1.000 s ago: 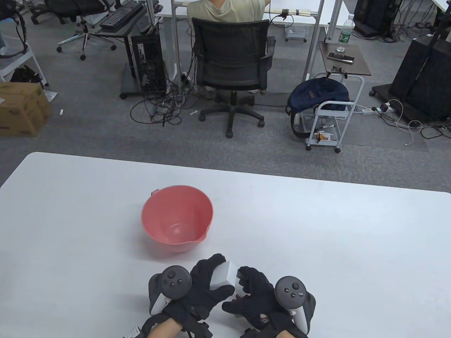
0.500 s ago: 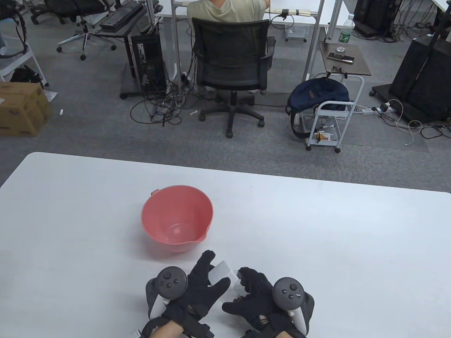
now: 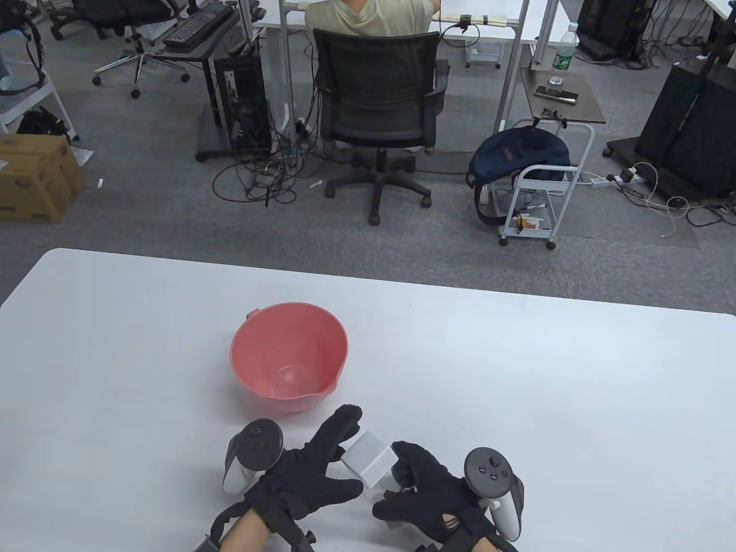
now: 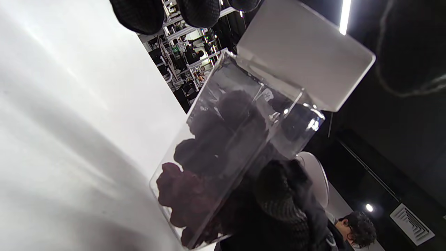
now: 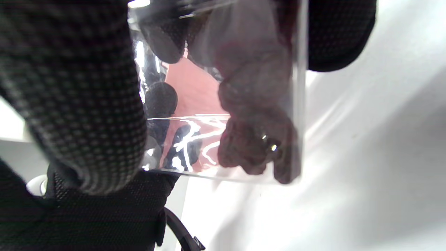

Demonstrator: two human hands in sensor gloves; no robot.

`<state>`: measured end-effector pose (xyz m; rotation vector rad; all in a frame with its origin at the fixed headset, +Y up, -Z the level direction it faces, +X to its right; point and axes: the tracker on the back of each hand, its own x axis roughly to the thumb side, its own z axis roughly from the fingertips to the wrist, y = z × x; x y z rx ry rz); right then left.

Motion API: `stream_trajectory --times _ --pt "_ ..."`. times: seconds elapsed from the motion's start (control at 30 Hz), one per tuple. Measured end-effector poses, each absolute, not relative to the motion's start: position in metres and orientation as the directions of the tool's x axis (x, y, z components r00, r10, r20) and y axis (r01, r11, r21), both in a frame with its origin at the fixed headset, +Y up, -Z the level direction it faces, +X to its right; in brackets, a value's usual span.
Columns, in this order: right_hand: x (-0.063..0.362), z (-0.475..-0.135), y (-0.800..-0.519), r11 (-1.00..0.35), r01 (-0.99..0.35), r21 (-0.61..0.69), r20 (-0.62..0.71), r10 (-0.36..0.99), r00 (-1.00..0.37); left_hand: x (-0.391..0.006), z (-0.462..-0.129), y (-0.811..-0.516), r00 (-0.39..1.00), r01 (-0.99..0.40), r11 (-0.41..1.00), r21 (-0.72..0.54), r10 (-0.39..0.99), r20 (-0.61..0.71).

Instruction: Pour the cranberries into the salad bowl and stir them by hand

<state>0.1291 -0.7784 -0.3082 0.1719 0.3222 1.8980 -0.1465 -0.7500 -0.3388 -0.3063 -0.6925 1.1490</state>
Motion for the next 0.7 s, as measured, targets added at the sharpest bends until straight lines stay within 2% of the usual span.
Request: stream_trajectory --times 0.17,0.33,0.47,0.7 --pt "0.13 -0.3079 -0.7792 -0.32 -0.899 0.299 -0.054 0.935 -0.351 -0.1433 -0.3383 -0.7513 0.252 -0.727 0.407 -0.553 0.907 0.337" --pt "0.13 -0.3074 -0.7782 -0.37 -0.886 0.28 -0.043 0.917 -0.396 -0.1455 -0.3385 -0.7519 0.341 -0.752 0.466 -0.466 0.88 0.33" --pt "0.1279 -0.3072 -0.7775 -0.383 -0.885 0.266 -0.032 0.914 -0.405 -0.147 -0.3386 -0.7536 0.354 -0.77 0.463 -0.439 0.882 0.31" --pt "0.1252 -0.3027 -0.7748 -0.495 -0.849 0.184 -0.007 0.863 -0.504 -0.1432 -0.3304 -0.7568 0.503 -0.776 0.561 -0.288 0.826 0.254"
